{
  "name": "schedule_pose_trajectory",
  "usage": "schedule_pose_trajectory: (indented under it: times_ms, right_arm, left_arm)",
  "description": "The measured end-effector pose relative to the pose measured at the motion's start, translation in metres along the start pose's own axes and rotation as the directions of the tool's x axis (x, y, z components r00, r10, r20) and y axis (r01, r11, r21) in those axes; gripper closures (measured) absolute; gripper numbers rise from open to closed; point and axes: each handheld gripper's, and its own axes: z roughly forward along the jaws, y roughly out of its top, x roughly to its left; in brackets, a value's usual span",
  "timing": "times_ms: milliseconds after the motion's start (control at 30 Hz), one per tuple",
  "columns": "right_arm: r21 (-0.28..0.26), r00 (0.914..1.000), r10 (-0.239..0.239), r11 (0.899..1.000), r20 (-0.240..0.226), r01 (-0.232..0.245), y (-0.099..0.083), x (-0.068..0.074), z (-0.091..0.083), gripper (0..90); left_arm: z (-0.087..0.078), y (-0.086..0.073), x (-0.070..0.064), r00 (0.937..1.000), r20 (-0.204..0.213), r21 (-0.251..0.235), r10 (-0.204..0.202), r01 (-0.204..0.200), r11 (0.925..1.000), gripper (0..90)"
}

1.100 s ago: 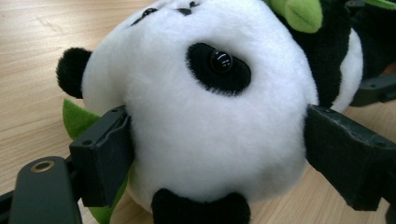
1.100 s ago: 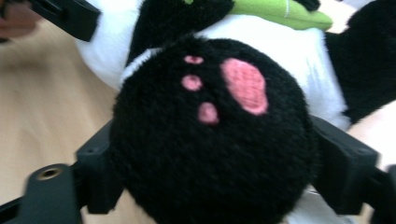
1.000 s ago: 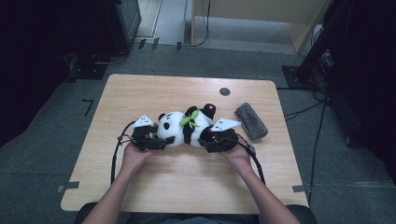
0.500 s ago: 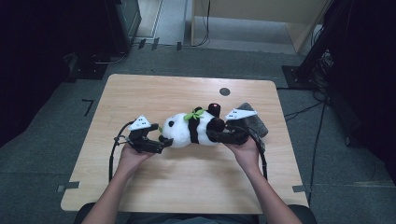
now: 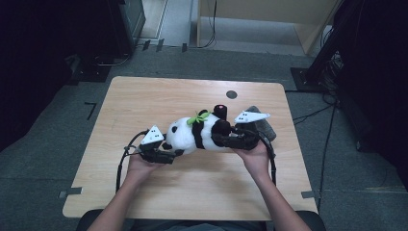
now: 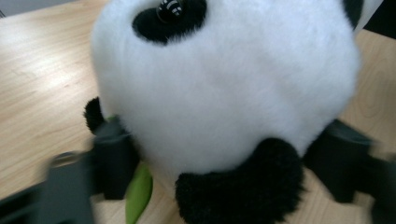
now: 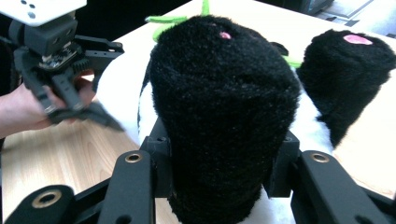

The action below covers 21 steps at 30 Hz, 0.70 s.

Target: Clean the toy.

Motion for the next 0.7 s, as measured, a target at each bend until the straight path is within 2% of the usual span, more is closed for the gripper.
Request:
schedule_pose_trajectory:
  times_ms: [100,200,300,433,500,533,600,667,700]
  right_arm:
    - [0.004,0.9999,-0.006,1.000,-0.011,0.006,-0.002,-0.002,0.001,52.1]
    - [-0.014,0.9994,-0.034,0.999,-0.008,0.033,-0.004,-0.004,0.002,40.6]
    - [-0.030,0.9976,-0.066,0.997,-0.020,0.066,-0.007,-0.007,0.003,30.9]
    - [-0.048,0.9929,-0.101,0.994,-0.062,0.098,-0.013,-0.012,0.000,23.1]
    - [-0.031,0.9912,-0.110,0.994,-0.073,0.108,-0.017,-0.015,-0.001,19.7]
    - [-0.026,0.9893,-0.122,0.992,-0.081,0.120,-0.020,-0.016,-0.001,18.0]
    - [-0.041,0.9867,-0.137,0.990,-0.088,0.134,-0.025,-0.017,0.000,12.4]
    - [-0.046,0.9834,-0.153,0.988,-0.097,0.149,-0.026,-0.016,0.002,5.5]
    - [-0.042,0.9787,-0.180,0.983,-0.099,0.176,-0.026,-0.015,0.003,5.3]
  left_arm:
    - [-0.006,0.003,0.003,0.9995,0.022,0.000,-0.021,0.021,0.9998,43.6]
    - [-0.011,0.006,0.005,0.9992,0.024,0.002,-0.033,0.033,0.9995,51.8]
    - [-0.017,0.009,0.007,0.9982,0.036,-0.004,-0.048,0.048,0.9988,54.7]
    - [-0.024,0.014,0.010,0.9956,0.052,0.001,-0.077,0.078,0.9970,55.3]
    - [-0.029,0.019,0.010,0.9919,0.067,-0.008,-0.108,0.109,0.9940,55.2]
    - [-0.032,0.021,0.010,0.9911,0.075,-0.011,-0.110,0.111,0.9938,55.3]
    - [-0.034,0.024,0.009,0.9868,0.103,-0.002,-0.125,0.126,0.9921,55.2]
    - [-0.034,0.026,0.007,0.9852,0.110,0.020,-0.131,0.130,0.9913,55.1]
    - [-0.034,0.027,0.008,0.9845,0.112,0.025,-0.135,0.133,0.9908,55.0]
